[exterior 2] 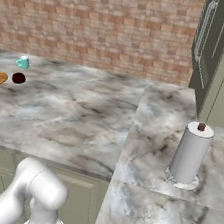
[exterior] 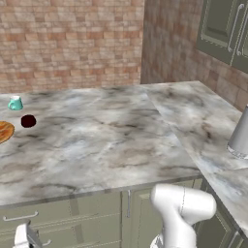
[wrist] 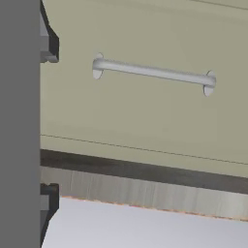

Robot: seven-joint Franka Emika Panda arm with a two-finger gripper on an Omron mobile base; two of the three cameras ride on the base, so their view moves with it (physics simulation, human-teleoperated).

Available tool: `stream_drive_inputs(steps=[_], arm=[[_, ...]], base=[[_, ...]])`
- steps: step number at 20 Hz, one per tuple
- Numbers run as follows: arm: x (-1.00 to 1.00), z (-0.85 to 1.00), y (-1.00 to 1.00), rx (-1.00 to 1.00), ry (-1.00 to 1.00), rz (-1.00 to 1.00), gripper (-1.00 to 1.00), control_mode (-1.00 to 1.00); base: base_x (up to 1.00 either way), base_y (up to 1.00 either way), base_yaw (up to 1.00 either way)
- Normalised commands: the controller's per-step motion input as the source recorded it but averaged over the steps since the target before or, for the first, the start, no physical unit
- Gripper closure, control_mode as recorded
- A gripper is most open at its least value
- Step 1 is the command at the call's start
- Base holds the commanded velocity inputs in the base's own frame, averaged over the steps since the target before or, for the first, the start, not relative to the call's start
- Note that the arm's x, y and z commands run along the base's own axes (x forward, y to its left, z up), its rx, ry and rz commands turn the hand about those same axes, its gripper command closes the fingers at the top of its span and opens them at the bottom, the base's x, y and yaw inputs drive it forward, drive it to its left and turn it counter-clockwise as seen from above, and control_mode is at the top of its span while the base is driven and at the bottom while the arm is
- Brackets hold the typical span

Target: Take the pizza cutter from the drawer on the left and place it on the dining counter for cutting.

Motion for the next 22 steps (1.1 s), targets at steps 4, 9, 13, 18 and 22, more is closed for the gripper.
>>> stream_drive_inputs(steps=[4, 9, 13, 18, 22], arm=[[0.23, -0.46, 0.11, 0.00, 0.00, 0.00, -1.00, -1.00], [0.25, -0.23, 0.12, 0.02, 0.00, 0.00, -1.00, -1.00], [0.34, -0.15, 0.20, 0.03, 0.00, 0.00, -1.00, -1.00], [0.24, -0.17, 0.32, 0.01, 0.00, 0.00, -1.00, -1.00], [0.06, -0.30, 0.30, 0.01, 0.00, 0.00, -1.00, -1.00]], base=[[0.00, 0.00, 0.00], [0.00, 0.00, 0.00], [0.00, 0.00, 0.00], [0.00, 0.00, 0.00], [0.00, 0.00, 0.00]])
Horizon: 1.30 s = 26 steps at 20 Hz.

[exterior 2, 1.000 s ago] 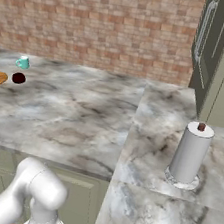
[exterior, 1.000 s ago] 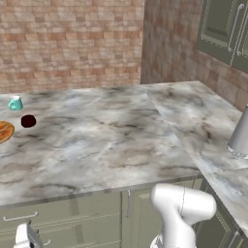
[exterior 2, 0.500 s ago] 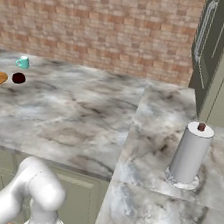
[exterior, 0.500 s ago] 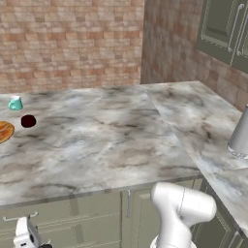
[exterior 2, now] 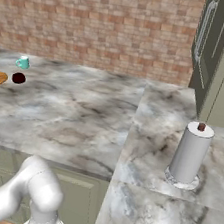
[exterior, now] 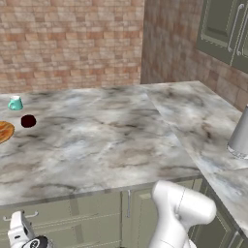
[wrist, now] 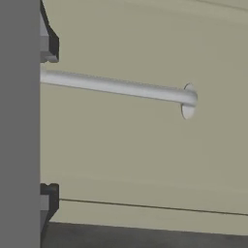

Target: Take the pizza cutter from the drawer on the left and place it on the dining counter for cutting.

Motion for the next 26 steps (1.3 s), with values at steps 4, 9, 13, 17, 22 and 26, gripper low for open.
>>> stream_drive_inputs(steps=[4, 9, 13, 17, 22, 26], arm=[[0.00, -0.44, 0.22, 0.00, 0.00, 0.00, -1.00, -1.00], [0.05, -0.38, 0.10, 0.00, 0.00, 0.00, -1.00, -1.00], [0.09, -0.42, 0.00, 0.00, -0.05, 0.00, -1.00, -1.00], [0.05, -0.40, 0.00, 0.00, -0.06, 0.02, -1.00, -1.00], [0.06, -0.48, 0.00, 0.00, -0.05, 0.03, -1.00, -1.00], [0.05, -0.49, -0.05, 0.00, -0.10, 0.06, -1.00, -1.00]], base=[[0.00, 0.00, 0.00], [0.00, 0.00, 0.00], [0.00, 0.00, 0.00], [0.00, 0.00, 0.00], [0.00, 0.00, 0.00], [0.00, 0.00, 0.00]])
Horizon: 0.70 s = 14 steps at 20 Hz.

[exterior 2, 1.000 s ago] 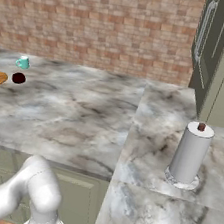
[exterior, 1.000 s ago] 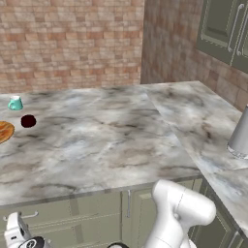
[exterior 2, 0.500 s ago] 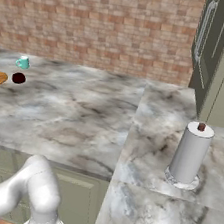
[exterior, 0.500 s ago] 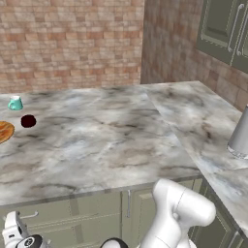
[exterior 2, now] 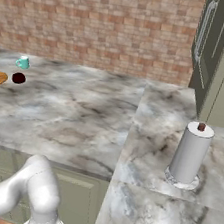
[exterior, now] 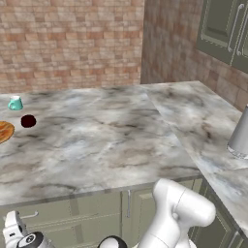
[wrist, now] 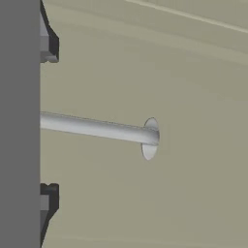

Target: Take the pizza cutter from the drawer on the left and place it on the dining counter for cutting.

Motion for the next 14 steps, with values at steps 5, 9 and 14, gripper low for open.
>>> stream_drive_inputs(steps=[5, 9, 14], arm=[[0.06, -0.45, -0.10, 0.00, -0.11, 0.07, -1.00, -1.00], [0.01, -0.46, -0.09, 0.00, -0.15, 0.06, -1.00, -1.00], [0.07, -0.45, -0.03, 0.00, -0.16, 0.05, -1.00, -1.00]], base=[[0.00, 0.00, 0.00], [0.00, 0.00, 0.00], [0.00, 0.00, 0.00]])
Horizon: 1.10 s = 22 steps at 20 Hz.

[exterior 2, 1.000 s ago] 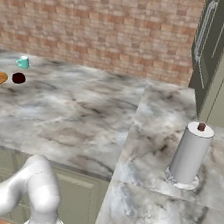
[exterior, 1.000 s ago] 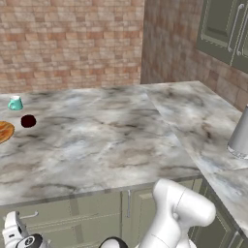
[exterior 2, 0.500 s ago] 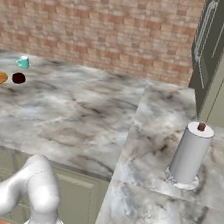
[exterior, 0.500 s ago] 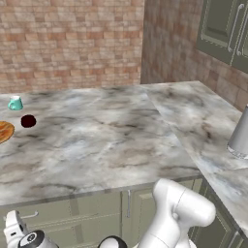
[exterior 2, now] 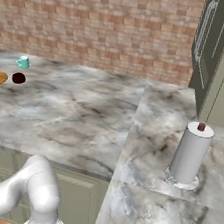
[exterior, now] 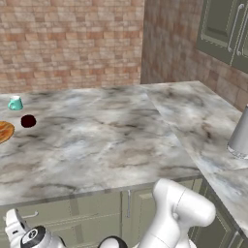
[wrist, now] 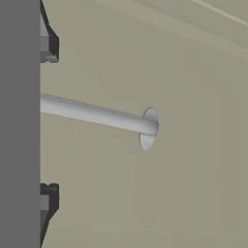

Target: Take the pizza cutter from the drawer on the left and place it on the dining counter for cutting.

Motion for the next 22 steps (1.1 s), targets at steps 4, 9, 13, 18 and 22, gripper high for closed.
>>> stream_drive_inputs(steps=[4, 9, 13, 18, 22], arm=[[0.04, -0.56, 0.00, 0.00, -0.14, 0.03, -1.00, -1.00], [0.00, -0.57, 0.00, 0.00, -0.10, 0.00, -1.00, -1.00], [0.00, -0.38, 0.00, 0.00, -0.11, 0.00, -1.00, -1.00], [0.01, -0.25, 0.00, 0.00, -0.11, 0.00, -1.00, -1.00], [0.09, -0.21, 0.00, 0.00, -0.07, 0.00, -1.00, -1.00]], base=[[0.00, 0.00, 0.00], [0.00, 0.00, 0.00], [0.00, 0.00, 0.00], [0.00, 0.00, 0.00], [0.00, 0.00, 0.00]])
